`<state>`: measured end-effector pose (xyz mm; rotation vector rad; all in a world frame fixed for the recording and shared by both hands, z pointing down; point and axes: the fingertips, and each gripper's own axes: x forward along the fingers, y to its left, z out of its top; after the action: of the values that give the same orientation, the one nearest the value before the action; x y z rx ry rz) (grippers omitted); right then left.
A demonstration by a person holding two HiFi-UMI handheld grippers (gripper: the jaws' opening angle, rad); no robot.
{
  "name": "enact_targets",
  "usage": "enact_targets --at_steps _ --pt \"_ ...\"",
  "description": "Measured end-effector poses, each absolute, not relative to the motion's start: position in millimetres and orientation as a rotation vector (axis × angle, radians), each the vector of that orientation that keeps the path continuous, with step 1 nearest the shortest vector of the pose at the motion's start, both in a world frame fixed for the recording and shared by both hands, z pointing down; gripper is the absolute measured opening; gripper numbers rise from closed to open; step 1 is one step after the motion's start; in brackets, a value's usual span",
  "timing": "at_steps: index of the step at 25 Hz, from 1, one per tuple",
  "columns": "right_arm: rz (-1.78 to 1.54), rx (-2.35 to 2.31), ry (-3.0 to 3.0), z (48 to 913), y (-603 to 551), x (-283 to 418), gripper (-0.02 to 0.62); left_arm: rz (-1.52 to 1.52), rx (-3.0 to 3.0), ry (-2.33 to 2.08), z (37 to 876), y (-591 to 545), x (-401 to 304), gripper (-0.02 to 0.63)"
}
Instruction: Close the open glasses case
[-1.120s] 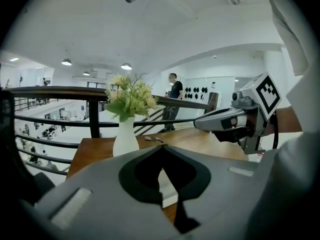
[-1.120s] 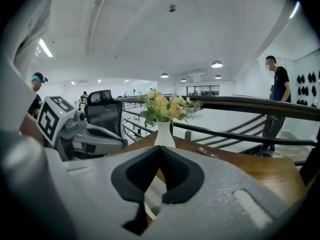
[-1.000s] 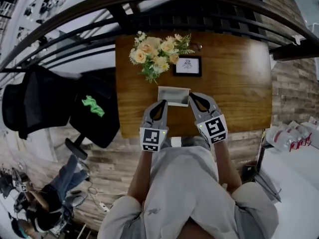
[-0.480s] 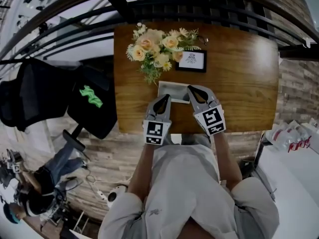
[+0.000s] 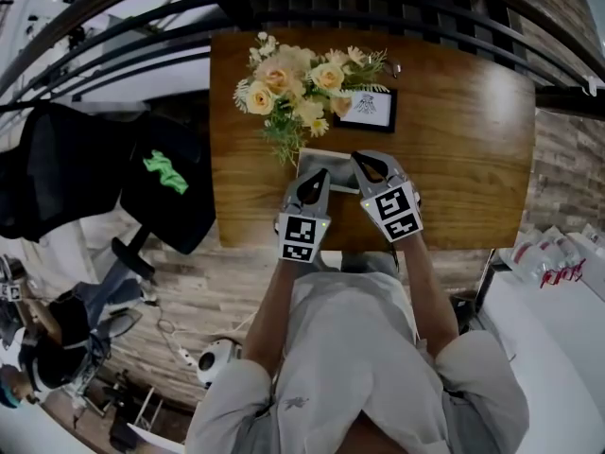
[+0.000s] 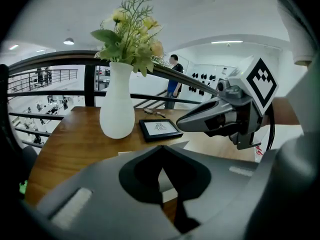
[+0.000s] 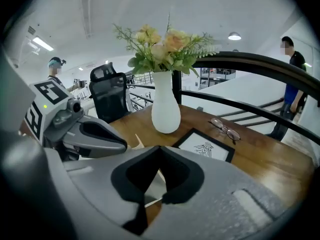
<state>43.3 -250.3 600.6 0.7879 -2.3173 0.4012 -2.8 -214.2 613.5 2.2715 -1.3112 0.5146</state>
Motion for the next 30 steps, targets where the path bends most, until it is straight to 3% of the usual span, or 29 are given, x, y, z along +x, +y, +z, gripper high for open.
enact_targets --at_steps 30 --pt "0.508 0.703 -2.253 646.5 -250.5 32.1 0.003 0.539 2.146 -1.261 660.8 -231.2 14.6 0.02"
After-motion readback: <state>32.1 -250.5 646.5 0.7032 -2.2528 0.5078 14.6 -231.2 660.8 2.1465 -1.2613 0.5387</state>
